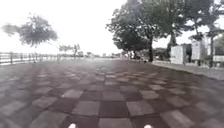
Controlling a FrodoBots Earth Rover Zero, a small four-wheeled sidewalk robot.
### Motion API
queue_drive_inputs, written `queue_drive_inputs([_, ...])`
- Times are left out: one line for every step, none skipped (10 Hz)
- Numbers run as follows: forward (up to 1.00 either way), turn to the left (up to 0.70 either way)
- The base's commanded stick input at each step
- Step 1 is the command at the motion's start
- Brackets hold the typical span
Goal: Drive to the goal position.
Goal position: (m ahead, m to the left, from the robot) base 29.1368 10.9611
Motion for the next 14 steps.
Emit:
queue_drive_inputs([0.85, 0.01])
queue_drive_inputs([0.85, 0.01])
queue_drive_inputs([0.85, 0.01])
queue_drive_inputs([0.85, 0.01])
queue_drive_inputs([0.85, 0.01])
queue_drive_inputs([0.85, 0.01])
queue_drive_inputs([0.85, 0.01])
queue_drive_inputs([0.85, 0.01])
queue_drive_inputs([0.85, -0.02])
queue_drive_inputs([0.85, -0.07])
queue_drive_inputs([0.85, -0.23])
queue_drive_inputs([0.85, -0.33])
queue_drive_inputs([0.85, -0.21])
queue_drive_inputs([0.85, 0.01])
